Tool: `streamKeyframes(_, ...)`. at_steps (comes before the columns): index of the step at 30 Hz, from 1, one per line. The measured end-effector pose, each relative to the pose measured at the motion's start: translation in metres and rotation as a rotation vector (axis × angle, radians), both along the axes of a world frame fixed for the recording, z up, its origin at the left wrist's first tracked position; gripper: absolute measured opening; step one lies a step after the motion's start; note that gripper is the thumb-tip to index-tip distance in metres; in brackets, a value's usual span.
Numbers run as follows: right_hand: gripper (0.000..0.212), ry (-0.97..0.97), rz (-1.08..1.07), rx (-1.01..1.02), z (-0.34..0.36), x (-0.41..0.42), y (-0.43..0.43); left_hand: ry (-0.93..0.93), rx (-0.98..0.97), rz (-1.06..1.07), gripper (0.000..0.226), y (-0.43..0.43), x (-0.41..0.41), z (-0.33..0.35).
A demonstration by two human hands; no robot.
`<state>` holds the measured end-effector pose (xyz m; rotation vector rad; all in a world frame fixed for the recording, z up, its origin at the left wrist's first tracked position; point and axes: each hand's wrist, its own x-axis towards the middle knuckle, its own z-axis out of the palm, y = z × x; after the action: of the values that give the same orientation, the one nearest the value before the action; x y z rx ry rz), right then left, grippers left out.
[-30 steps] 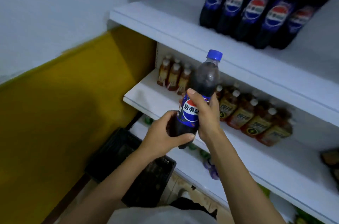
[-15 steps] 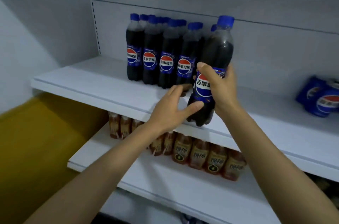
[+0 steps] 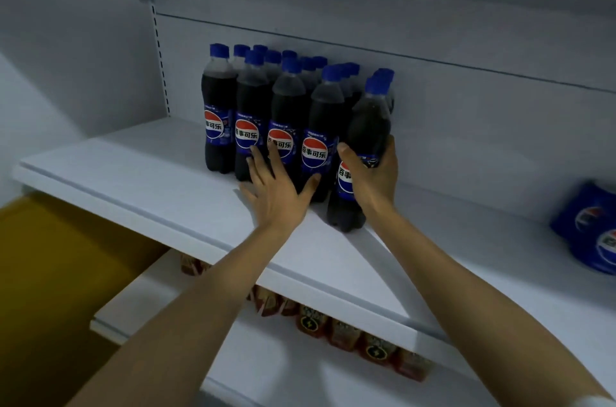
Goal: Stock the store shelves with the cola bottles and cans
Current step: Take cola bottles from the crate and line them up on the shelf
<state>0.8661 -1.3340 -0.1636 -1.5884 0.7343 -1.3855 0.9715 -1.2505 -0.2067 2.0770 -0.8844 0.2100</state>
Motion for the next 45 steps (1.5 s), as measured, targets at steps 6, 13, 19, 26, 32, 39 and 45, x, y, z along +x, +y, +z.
streamKeyframes(6, 0.08, 0.035, -0.14, -0.19, -0.005, 0.013, -0.014, -0.046, 0.0, -0.001, 0.104, -0.006, 0.006, -0.007)
streamKeyframes(13, 0.094, 0.125, -0.256, -0.368, -0.005, 0.017, -0.029, 0.01, -0.082, -0.119, 0.104, -0.007, 0.007, -0.007)
streamKeyframes(19, 0.094, 0.093, -0.263, -0.375, -0.004, 0.017, -0.026, 0.015, -0.107, -0.128, 0.099, -0.006, 0.006, -0.006)
streamKeyframes(26, 0.104, 0.232, -0.335, -0.29, 0.0, 0.009, -0.012, 0.194, -0.19, -0.228, 0.095, 0.009, 0.005, 0.003)
streamKeyframes(32, 0.082, 0.041, -0.186, -0.17, -0.007, 0.015, 0.073, 0.26, -0.501, -0.298, 0.08, 0.078, 0.027, 0.015)
streamKeyframes(39, 0.067, 0.363, 0.406, -0.266, -0.093, 0.099, 0.263, 0.273, -0.412, -0.007, 0.065, 0.245, 0.104, -0.051)
streamKeyframes(45, 0.072, 0.912, 0.653, -0.061, -0.207, 0.138, 0.357, 0.553, -0.081, 0.272, 0.059, 0.407, 0.148, -0.164)
